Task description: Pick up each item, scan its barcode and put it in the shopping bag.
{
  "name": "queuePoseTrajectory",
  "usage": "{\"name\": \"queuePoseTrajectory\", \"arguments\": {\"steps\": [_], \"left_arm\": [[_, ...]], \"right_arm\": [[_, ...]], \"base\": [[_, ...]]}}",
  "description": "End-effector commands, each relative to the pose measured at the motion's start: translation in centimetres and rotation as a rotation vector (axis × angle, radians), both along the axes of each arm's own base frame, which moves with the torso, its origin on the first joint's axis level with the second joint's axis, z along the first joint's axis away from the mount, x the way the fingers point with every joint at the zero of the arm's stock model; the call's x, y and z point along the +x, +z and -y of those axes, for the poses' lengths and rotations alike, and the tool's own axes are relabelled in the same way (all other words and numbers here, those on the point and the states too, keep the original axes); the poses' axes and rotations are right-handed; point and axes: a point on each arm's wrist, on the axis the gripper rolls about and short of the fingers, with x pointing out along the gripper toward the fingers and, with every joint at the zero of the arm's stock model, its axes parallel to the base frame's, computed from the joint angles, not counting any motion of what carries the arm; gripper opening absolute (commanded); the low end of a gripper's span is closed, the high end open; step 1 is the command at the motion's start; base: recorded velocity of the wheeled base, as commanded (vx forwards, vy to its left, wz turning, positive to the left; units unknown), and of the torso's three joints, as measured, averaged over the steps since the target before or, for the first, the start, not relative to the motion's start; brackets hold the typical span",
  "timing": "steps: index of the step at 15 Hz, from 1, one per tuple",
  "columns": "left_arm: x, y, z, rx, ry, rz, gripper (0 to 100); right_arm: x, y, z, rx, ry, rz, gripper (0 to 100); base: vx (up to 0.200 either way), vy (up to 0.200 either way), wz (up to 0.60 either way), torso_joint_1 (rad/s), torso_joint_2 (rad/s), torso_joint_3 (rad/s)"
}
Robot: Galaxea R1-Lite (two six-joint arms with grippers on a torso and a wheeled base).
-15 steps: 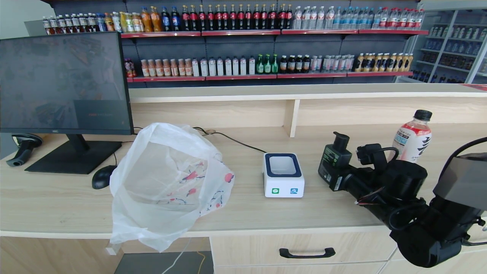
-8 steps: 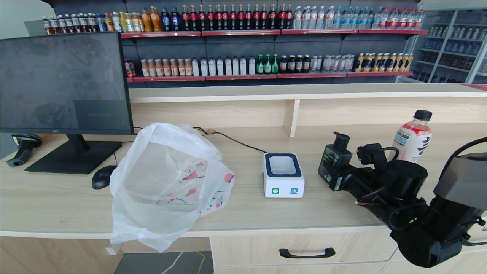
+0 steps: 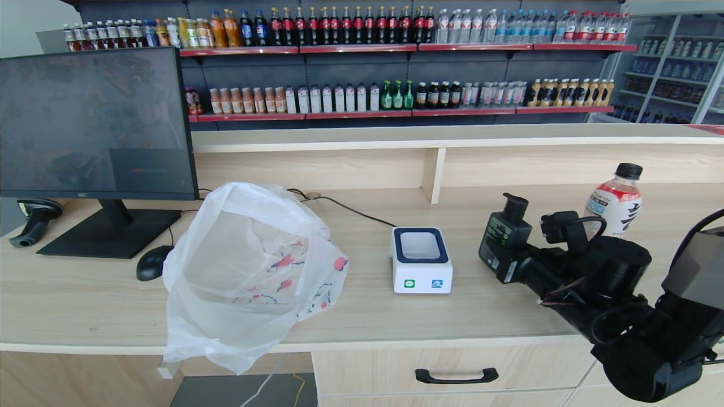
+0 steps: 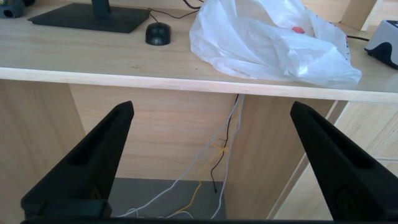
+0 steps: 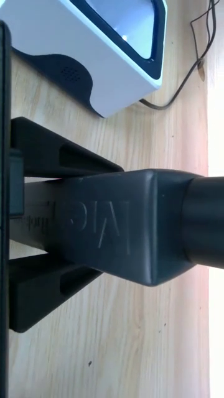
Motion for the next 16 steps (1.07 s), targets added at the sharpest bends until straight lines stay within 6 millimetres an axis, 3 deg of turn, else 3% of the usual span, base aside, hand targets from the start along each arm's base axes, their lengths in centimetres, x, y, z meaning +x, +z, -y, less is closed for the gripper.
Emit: {"name": "queuePoseTrajectory", "arguments": {"steps": [1, 13, 16], "left_arm": [[0.0, 0.0, 0.0, 0.0, 0.0, 0.001, 100], [0.0, 0.0, 0.0, 0.0, 0.0, 0.001, 100], [0.0, 0.0, 0.0, 0.0, 0.0, 0.001, 100]], "right_arm": [[-0.8, 1.6, 0.3, 0.014, -0.002, 0.044, 0], [-7.7, 9.8, 1.8, 0.089, 0.044, 0.3, 0], [-11.2, 10.7, 2.3, 0.029, 0.16, 0.358, 0]], "base": [[0.0, 0.0, 0.0, 0.0, 0.0, 0.0], [0.0, 0.0, 0.0, 0.0, 0.0, 0.0], [0.0, 0.0, 0.0, 0.0, 0.0, 0.0]]}}
